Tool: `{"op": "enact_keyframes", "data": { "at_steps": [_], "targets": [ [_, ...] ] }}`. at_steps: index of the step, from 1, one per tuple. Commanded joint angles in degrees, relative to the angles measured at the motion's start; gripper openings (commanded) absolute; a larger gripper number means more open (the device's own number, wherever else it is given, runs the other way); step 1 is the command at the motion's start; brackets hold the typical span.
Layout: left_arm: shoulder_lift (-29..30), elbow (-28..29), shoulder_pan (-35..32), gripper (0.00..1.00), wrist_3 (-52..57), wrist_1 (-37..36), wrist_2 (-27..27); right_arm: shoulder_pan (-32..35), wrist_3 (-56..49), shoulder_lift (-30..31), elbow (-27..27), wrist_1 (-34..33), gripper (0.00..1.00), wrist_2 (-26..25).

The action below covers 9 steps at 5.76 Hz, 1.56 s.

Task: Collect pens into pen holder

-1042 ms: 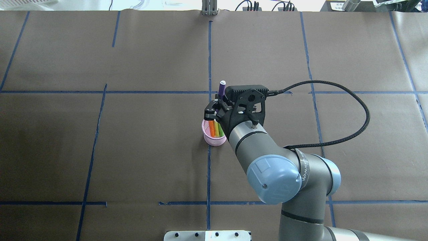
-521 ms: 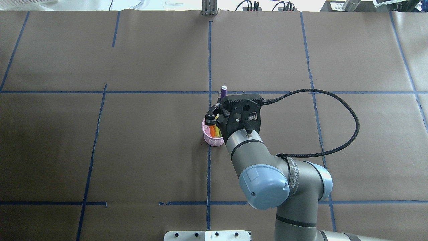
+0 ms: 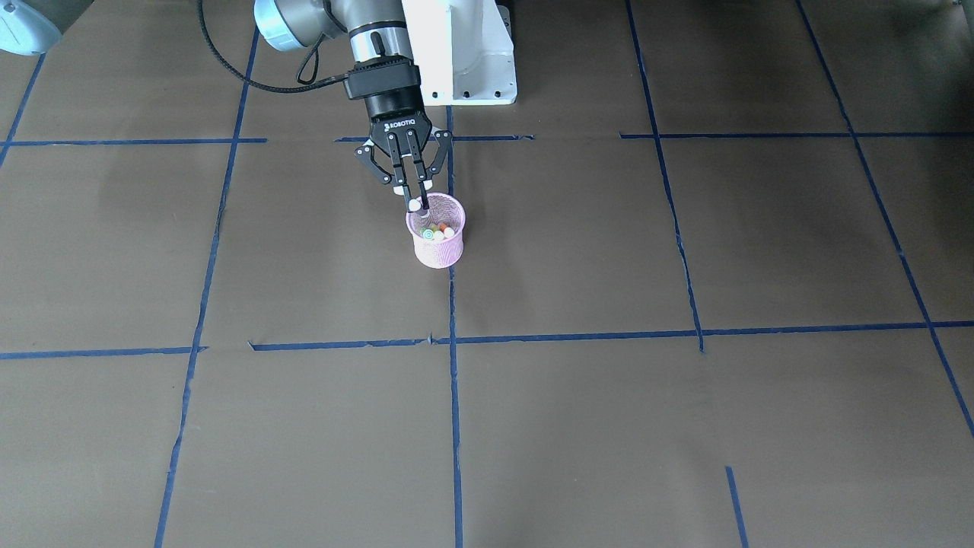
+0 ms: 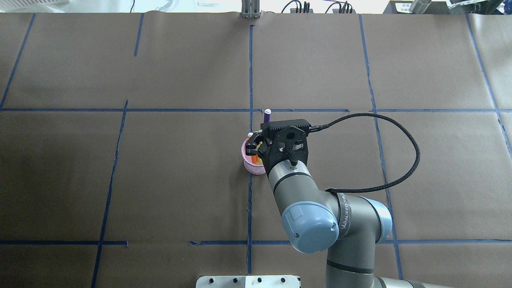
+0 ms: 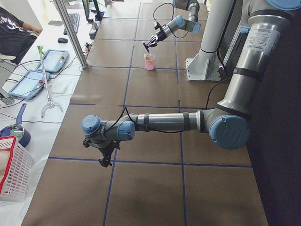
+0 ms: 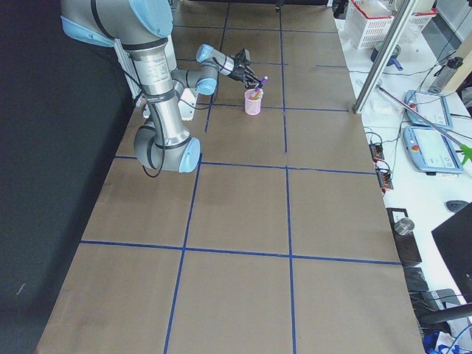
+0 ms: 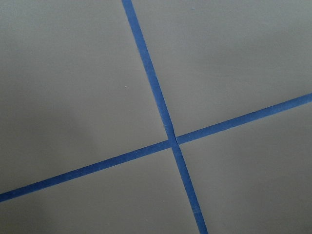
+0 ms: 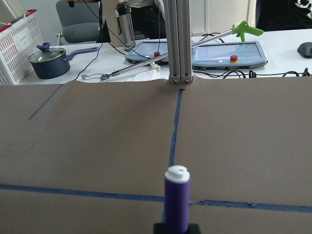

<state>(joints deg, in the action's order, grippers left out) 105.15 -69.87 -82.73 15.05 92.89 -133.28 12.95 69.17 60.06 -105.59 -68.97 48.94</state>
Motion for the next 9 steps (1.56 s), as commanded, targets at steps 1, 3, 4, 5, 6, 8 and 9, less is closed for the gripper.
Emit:
{"op": "enact_keyframes", "data": {
  "at_steps": [1, 3, 4, 5, 6, 8, 9],
  "targets": [
    [0.05, 0.0, -0.06, 1.0, -0.02, 0.01, 0.04, -1.08, 0.0, 0.14, 0.21, -0.02, 0.06, 0.02],
    [-0.03, 0.09, -0.06, 1.0, 0.07, 0.01, 0.13, -1.25, -0.53, -0.03, 0.12, 0.07, 1.0, 0.02],
    [-0.12, 0.09, -0.06, 1.0, 0.15, 0.27, 0.13, -0.91, -0.97, -0.12, -0.32, -0.02, 1.0, 0.72],
    [-0.99, 0.09, -0.06, 1.0, 0.33, 0.63, 0.13, 2.05, -2.36, -0.12, -1.89, -0.89, 1.0, 7.51],
    [-2.13, 0.09, -0.24, 1.0, 0.51, 0.8, 0.13, 8.26, -3.42, 0.75, -4.34, -4.03, 1.0, 18.8],
    [-6.95, -0.26, -2.59, 1.0, 0.86, 5.62, -0.22, 24.95, -12.18, 2.76, -3.93, -11.52, 1.0, 43.34],
    [-11.24, -5.74, -3.22, 1.0, -0.1, 5.64, 0.38, 30.42, -14.57, 4.35, -2.18, -11.54, 1.0, 52.49]
  ]
}}
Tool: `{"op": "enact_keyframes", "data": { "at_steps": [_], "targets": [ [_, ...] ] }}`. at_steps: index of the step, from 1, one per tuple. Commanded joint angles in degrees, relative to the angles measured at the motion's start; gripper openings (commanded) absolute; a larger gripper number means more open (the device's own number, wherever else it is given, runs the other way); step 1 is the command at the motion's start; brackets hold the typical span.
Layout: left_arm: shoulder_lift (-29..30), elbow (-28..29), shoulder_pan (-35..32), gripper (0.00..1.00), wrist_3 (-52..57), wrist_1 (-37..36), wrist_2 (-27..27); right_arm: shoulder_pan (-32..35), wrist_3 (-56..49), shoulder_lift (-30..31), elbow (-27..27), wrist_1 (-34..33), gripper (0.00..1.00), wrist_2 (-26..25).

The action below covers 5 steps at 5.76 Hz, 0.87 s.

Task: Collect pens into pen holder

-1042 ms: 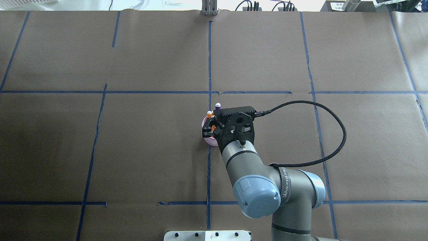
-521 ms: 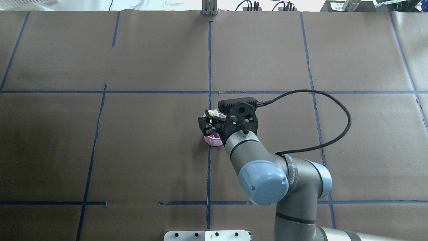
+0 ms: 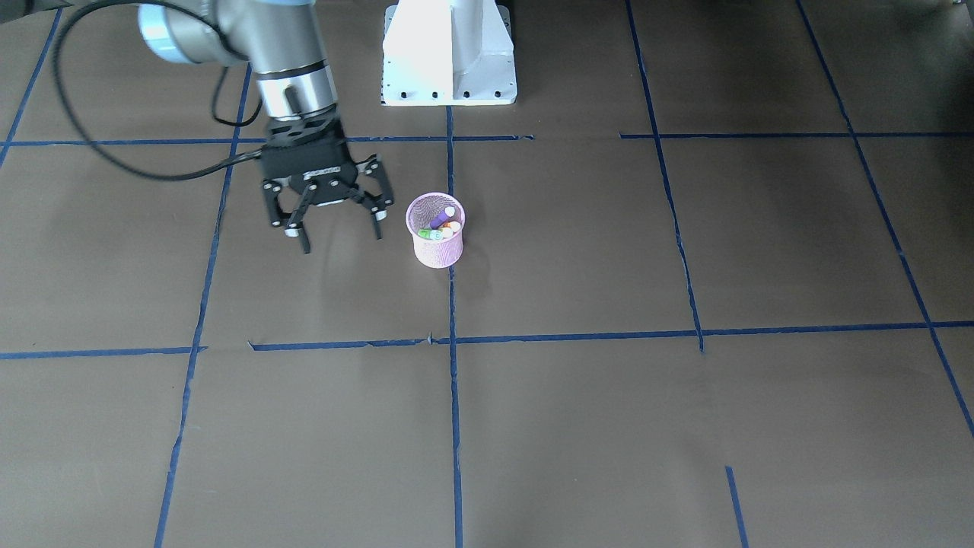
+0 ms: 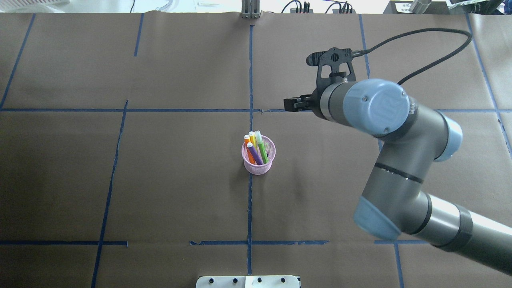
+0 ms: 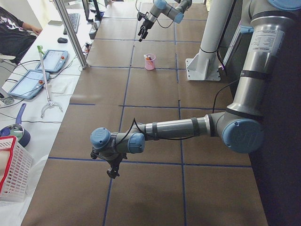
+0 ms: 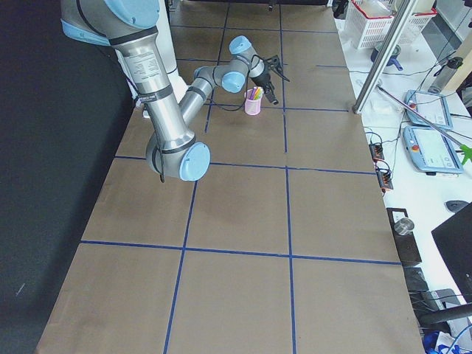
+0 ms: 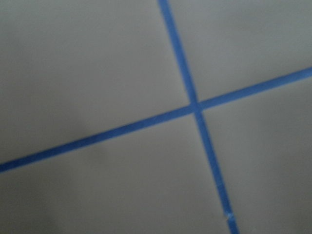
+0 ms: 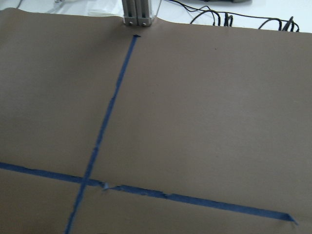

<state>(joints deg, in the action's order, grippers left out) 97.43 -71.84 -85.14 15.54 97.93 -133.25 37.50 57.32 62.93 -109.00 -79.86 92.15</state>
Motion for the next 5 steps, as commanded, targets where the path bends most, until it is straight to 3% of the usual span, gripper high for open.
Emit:
{"op": "enact_keyframes", "data": {
  "at_steps": [1, 3, 5],
  "targets": [
    [-8.0, -10.71, -0.82, 1.0, -2.95, 0.25, 0.36, 9.23, -5.18, 2.11, 3.86, -0.65, 1.0, 14.76],
    [-8.14, -12.79, -0.82, 1.0, -7.68, -0.89, 0.28, 16.61, -9.93, 3.17, 7.83, -0.65, 1.0, 25.58],
    [-10.05, -20.77, -0.82, 1.0, -6.85, -12.63, 0.27, 16.82, -9.95, 3.96, 8.37, -0.73, 1.0, 25.89]
  ]
}}
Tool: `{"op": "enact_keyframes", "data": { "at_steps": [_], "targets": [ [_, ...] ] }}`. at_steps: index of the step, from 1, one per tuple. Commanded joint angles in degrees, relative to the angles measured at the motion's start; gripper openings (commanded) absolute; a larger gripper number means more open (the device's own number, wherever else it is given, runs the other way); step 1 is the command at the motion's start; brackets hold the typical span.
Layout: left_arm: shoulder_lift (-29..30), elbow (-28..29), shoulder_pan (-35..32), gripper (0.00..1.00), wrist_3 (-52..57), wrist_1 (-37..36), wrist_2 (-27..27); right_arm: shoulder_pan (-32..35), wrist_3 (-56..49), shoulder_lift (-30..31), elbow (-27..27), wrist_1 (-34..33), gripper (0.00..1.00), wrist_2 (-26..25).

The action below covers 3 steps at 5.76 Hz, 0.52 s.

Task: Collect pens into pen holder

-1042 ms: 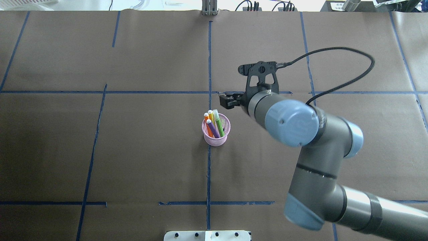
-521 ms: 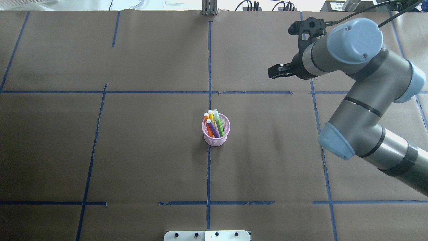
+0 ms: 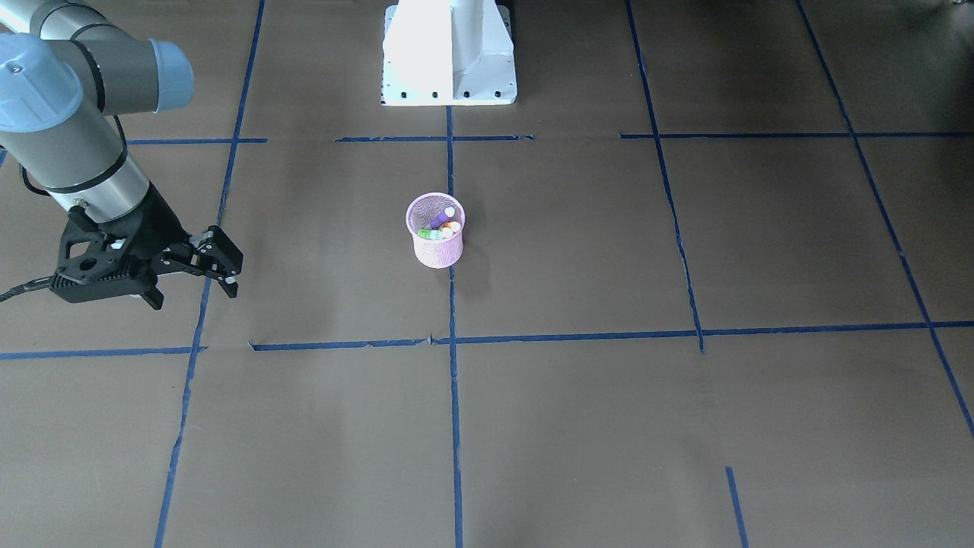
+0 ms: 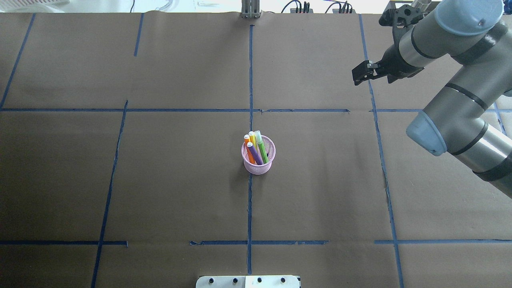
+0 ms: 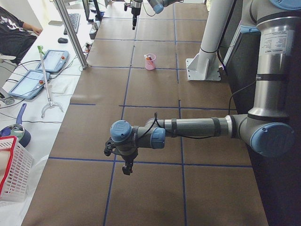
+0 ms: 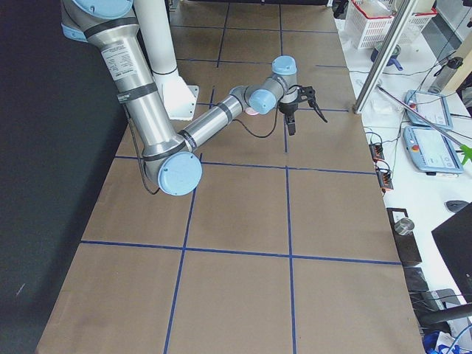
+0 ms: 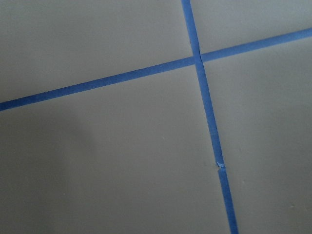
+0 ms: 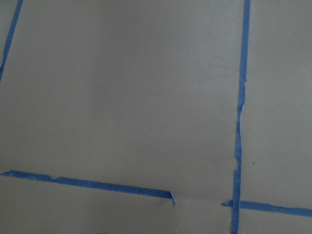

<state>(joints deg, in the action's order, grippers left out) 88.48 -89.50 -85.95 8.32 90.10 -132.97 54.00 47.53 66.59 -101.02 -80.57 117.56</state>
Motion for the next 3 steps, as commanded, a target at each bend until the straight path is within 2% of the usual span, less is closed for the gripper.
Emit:
{"op": "enact_keyframes", "data": {
  "at_steps": [1, 2, 3],
  "targets": [
    [-1.03, -3.49, 0.08, 1.0, 0.47, -4.93, -0.01, 1.97, -0.42, 1.6, 2.22, 0.06, 1.0, 2.21],
    [-1.12, -3.49, 0.08, 1.0, 0.56, -4.93, -0.01, 8.43, -9.47, 5.87, 5.72, 0.33, 1.0, 8.84],
    [-1.03, -3.49, 0.08, 1.0, 0.65, -4.85, 0.08, 12.84, -21.66, 10.09, 8.71, 0.33, 1.0, 10.39]
  ]
}}
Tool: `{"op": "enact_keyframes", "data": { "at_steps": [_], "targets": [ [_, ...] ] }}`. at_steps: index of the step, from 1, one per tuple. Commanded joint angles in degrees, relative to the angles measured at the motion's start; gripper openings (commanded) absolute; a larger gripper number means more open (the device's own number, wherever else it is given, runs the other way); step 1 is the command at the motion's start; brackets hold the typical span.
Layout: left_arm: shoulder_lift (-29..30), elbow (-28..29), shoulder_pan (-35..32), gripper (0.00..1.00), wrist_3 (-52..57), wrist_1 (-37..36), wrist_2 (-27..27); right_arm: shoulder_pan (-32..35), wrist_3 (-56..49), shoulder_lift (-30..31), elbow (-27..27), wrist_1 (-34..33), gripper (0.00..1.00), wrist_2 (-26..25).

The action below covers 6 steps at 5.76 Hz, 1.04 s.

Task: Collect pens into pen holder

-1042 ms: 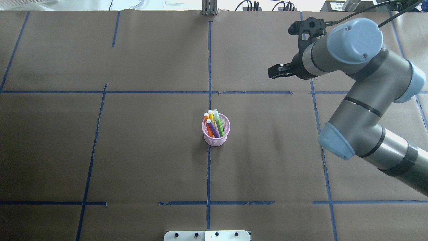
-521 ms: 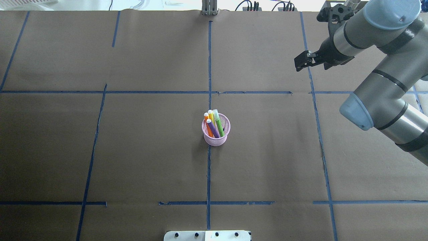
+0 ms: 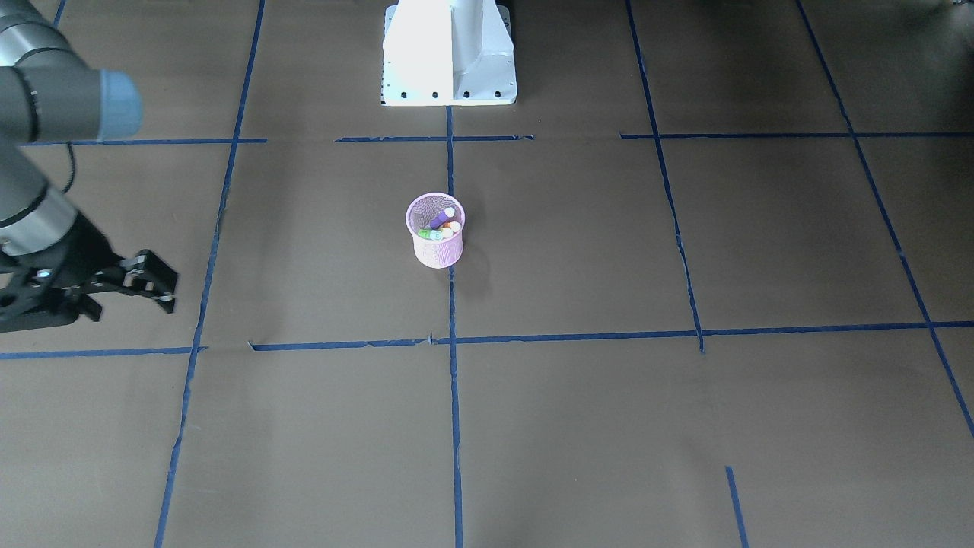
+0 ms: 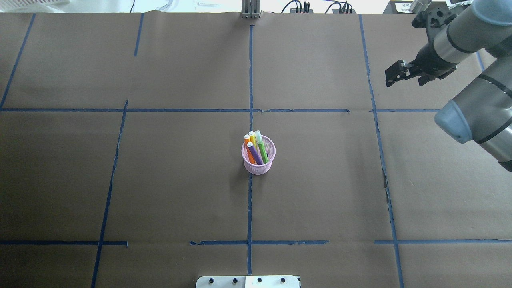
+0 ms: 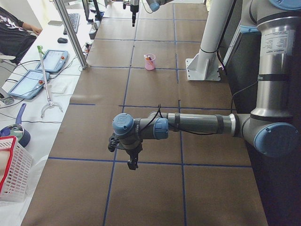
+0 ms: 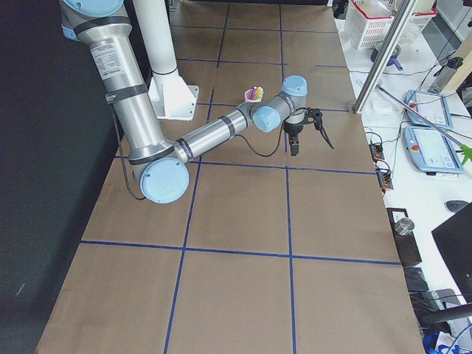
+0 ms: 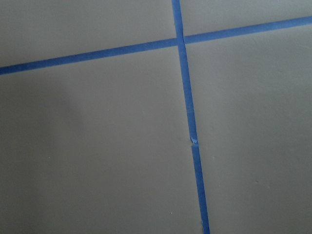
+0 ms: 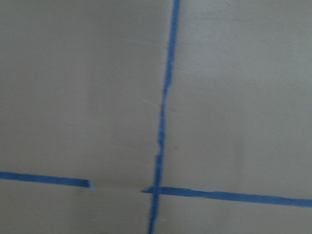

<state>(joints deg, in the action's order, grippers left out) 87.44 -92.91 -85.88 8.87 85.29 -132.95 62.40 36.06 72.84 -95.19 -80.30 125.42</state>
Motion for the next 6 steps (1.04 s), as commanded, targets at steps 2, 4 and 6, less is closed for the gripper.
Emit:
{"op": "enact_keyframes", "data": {
  "at_steps": [2, 4, 6],
  "targets": [
    [0.19, -0.17, 0.01, 1.0, 0.09, -0.03, -0.02, 17.51, -29.6, 4.24, 15.32, -0.11, 1.0, 9.02],
    [0.1, -0.25, 0.01, 1.0, 0.18, -0.03, -0.02, 26.86, -40.09, 8.69, 19.17, -0.38, 1.0, 13.5],
    [-0.08, -0.43, -0.08, 1.0, 0.09, -0.03, -0.29, 28.91, -40.19, 14.14, 13.5, -1.52, 1.0, 13.37]
  ]
}}
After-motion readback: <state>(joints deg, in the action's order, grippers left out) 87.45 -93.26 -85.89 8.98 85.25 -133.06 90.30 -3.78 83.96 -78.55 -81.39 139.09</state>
